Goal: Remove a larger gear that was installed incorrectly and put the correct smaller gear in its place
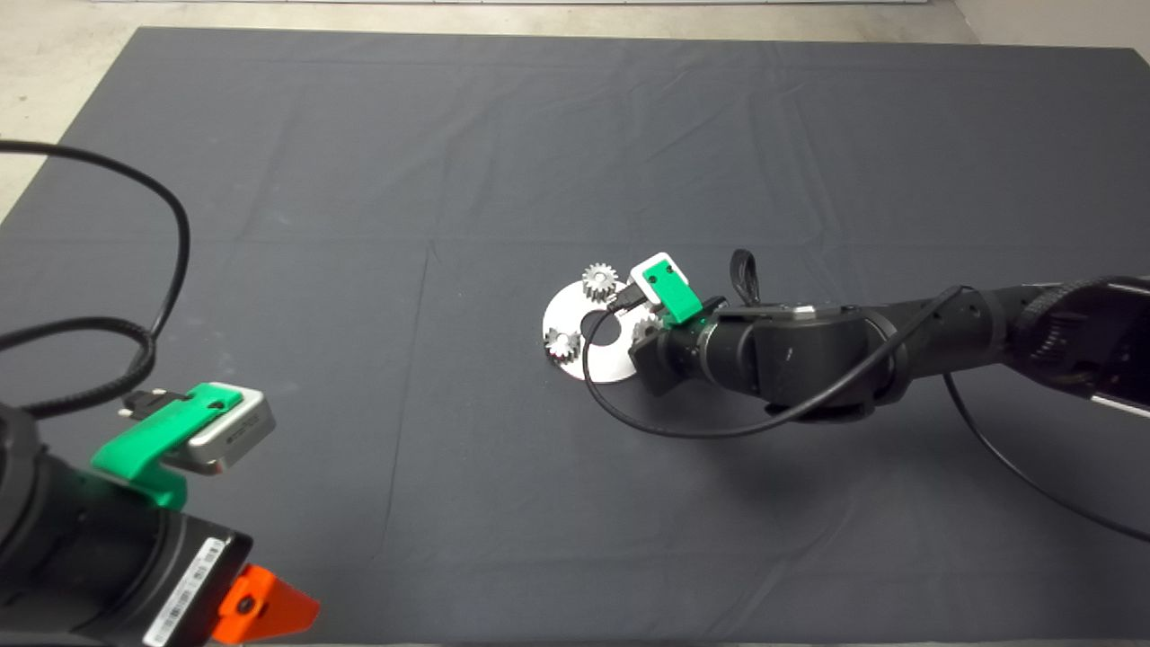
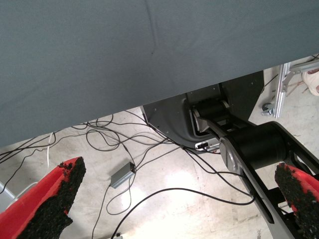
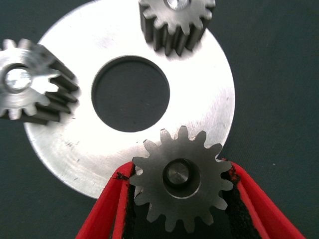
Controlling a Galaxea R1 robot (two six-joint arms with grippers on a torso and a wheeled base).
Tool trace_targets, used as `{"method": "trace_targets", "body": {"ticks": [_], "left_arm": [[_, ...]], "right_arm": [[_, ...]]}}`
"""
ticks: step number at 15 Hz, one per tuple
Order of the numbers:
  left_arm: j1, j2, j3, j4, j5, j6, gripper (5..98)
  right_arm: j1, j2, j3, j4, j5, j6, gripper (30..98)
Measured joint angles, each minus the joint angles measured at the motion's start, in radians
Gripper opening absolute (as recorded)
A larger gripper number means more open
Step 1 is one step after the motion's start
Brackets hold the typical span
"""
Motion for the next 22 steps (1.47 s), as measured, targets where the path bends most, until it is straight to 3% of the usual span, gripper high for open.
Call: {"method": "trace_targets", "body": {"ticks": [22], "left_arm": [[0.0, 0.0, 0.003, 0.0, -0.005, 0.002, 97.7]], "right_arm": [[-0.003, 0.013, 0.006, 0.001, -0.018, 0.029, 40.7]]}}
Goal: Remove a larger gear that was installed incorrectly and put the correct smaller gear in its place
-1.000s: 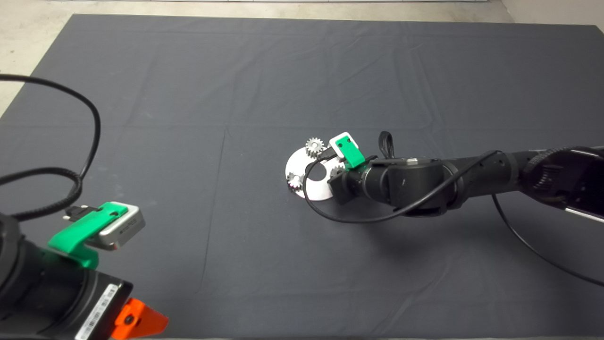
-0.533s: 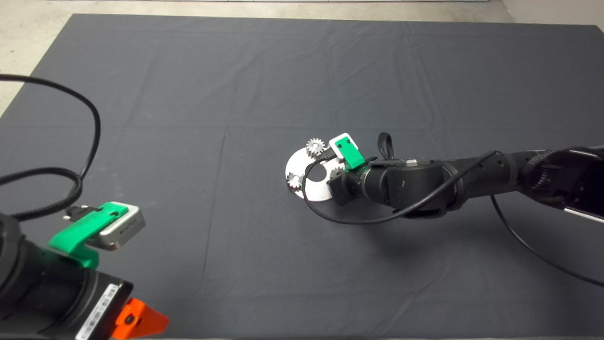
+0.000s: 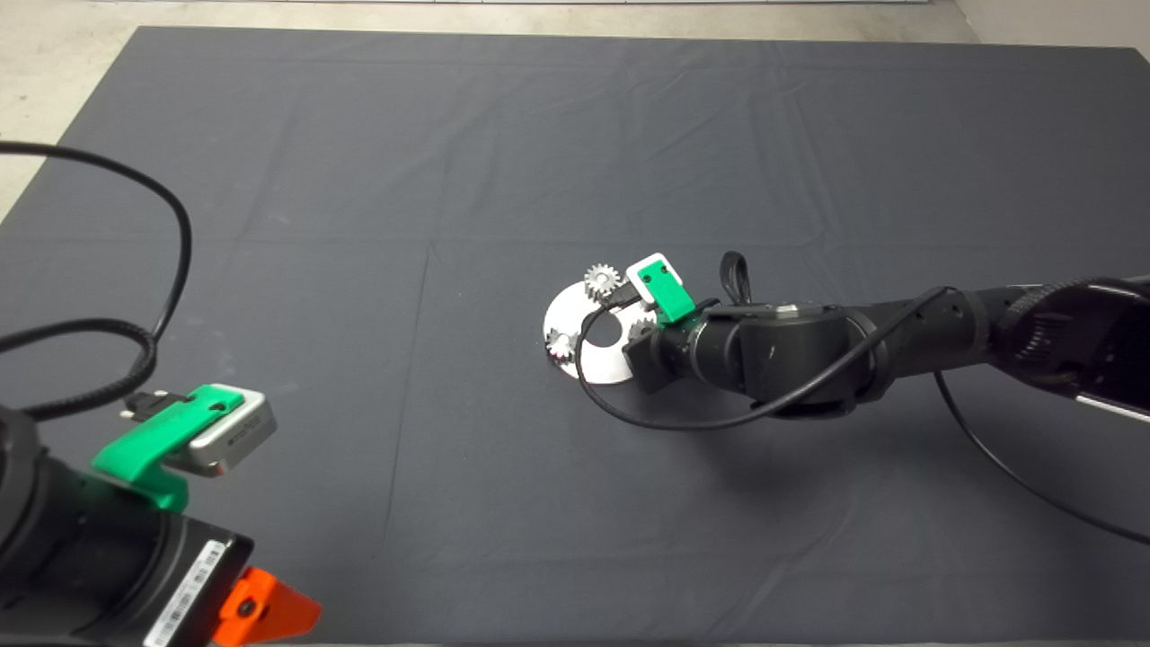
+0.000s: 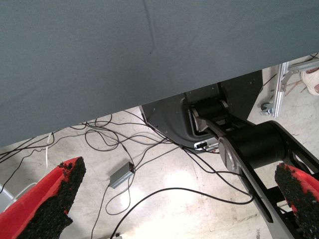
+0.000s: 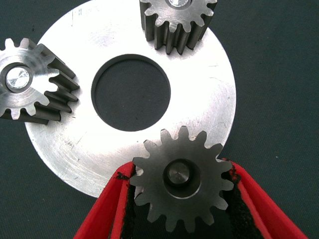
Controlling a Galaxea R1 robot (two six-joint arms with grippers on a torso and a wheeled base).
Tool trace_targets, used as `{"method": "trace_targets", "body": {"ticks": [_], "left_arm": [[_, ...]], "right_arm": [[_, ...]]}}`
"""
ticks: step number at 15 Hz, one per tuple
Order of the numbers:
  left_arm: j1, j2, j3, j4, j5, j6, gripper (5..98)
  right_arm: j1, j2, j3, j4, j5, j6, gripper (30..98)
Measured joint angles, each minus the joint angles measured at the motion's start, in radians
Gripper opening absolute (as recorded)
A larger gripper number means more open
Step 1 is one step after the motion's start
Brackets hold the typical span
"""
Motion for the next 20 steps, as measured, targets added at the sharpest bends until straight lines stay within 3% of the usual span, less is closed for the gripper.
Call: {"method": "trace_targets", "body": {"ticks": [6, 11, 13, 16, 20], "left_arm": [[0.0, 0.0, 0.0, 0.0, 0.0, 0.0, 97.7], [0.0, 0.0, 0.0, 0.0, 0.0, 0.0, 97.7], [0.0, 0.0, 0.0, 0.0, 0.0, 0.0, 97.7], [0.0, -0.009, 0.0, 0.0, 0.0, -0.001, 97.7], [0.0, -0.004, 0.0, 0.0, -0.003, -0.002, 97.7]], "right_arm": [[0.002, -0.002, 0.007, 0.0, -0.001, 0.0, 43.6], [0.006, -0.008, 0.021, 0.001, 0.001, 0.0, 52.9], [0.051, -0.033, 0.087, 0.019, 0.001, 0.019, 53.0], [0.215, -0.131, 0.247, 0.16, 0.011, 0.087, 57.6], [0.36, -0.373, 0.379, 0.552, -0.007, 0.129, 61.9]]}}
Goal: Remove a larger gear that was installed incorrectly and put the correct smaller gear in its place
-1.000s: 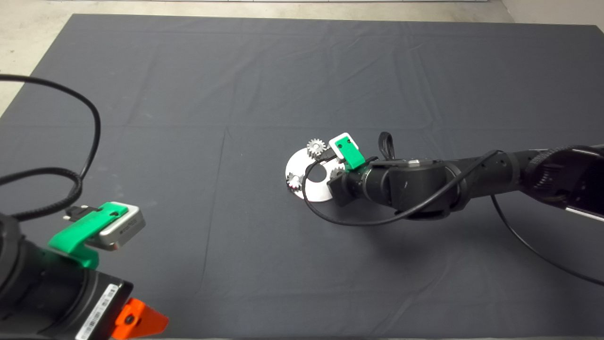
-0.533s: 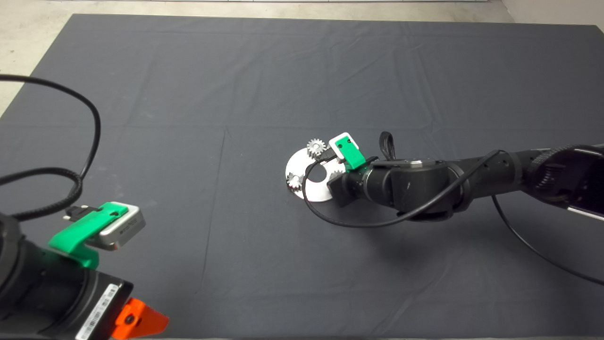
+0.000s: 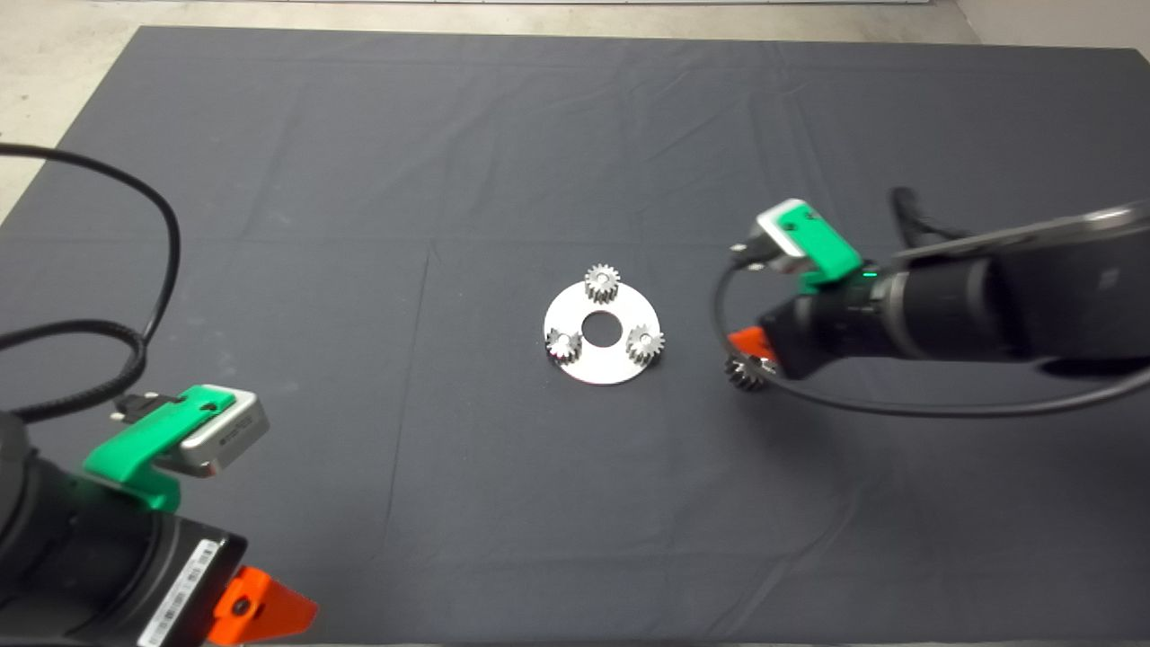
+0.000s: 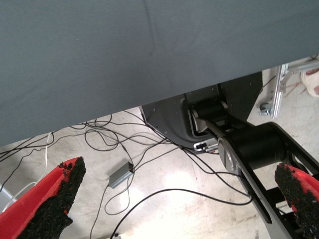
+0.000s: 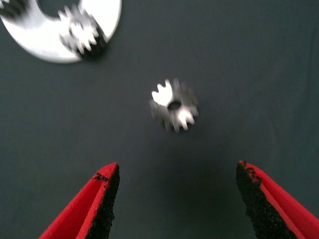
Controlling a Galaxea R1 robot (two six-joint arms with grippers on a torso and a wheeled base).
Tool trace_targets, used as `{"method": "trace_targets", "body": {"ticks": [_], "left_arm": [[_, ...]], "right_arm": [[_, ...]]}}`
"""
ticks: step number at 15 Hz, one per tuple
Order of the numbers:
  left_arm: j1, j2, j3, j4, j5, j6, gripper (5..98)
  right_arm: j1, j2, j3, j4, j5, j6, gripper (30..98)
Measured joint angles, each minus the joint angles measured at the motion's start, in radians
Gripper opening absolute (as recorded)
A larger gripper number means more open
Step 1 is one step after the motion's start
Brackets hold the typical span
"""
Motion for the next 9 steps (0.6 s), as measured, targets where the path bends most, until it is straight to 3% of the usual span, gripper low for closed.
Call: {"method": "trace_targets", "body": {"ticks": [4, 6, 9], "left_arm": [[0.0, 0.027, 0.0, 0.0, -0.015, 0.008, 97.7], [0.0, 0.043, 0.0, 0.0, -0.016, 0.033, 97.7], [0.0, 0.044, 0.0, 0.0, -0.023, 0.033, 97.7]], "right_arm": [[0.11, -0.113, 0.099, 0.365, 0.008, 0.023, 68.1], [0.151, -0.149, 0.125, 0.474, 0.007, 0.056, 71.4], [0.172, -0.162, 0.15, 0.541, 0.006, 0.09, 75.1]]}}
